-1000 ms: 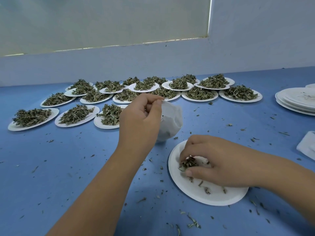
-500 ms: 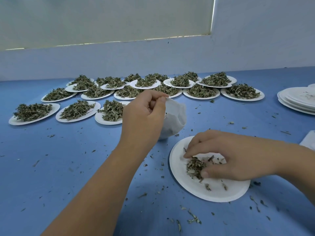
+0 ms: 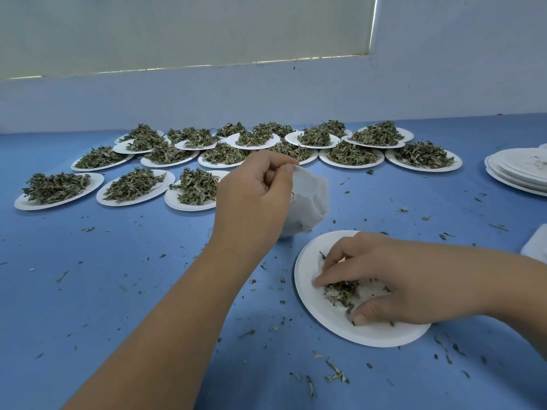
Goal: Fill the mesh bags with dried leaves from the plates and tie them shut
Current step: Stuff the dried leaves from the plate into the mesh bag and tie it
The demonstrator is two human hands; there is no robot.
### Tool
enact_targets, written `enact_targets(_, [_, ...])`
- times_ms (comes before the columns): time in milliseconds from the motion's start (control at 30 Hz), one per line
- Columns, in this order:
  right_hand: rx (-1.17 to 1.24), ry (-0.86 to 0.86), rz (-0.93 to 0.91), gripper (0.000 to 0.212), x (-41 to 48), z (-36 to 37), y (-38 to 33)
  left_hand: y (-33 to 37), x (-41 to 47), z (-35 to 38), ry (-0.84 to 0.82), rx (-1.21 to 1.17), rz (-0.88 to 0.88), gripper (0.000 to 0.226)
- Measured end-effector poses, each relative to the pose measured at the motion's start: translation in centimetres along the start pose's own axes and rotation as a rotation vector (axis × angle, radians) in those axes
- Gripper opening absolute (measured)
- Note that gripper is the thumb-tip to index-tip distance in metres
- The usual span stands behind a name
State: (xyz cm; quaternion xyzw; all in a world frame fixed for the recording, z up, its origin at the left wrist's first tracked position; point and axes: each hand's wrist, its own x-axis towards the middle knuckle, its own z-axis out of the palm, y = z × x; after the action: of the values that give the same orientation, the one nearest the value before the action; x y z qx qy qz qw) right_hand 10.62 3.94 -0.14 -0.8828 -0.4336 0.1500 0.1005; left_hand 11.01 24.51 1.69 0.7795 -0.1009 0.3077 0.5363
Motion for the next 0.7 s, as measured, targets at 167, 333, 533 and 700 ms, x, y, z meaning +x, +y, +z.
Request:
enact_targets(167, [-0.027,0.117,0.034,0.044,0.9,0.8,-0.6,0.0,-0.1,0.0,-0.005,0.011,0.015,0.027])
enact_targets(333, [-0.077,0.130,0.087,0.043,0.6,0.7,-1.1,0.1,-0.2,0.1,-0.012,0.028,0.038,0.027])
enact_targets(533, [-0.112,0.096,0.137,0.042,0.6,0.5,-1.8,0.0,-0.3,0.4,-0.014,0.025,0.029,0.024])
enact_targets(700, [-0.123,0.095,0.121,0.032,0.9,0.8,-2.5,0.0,-0.4,0.4,-0.019,0.024,0.036,0.024])
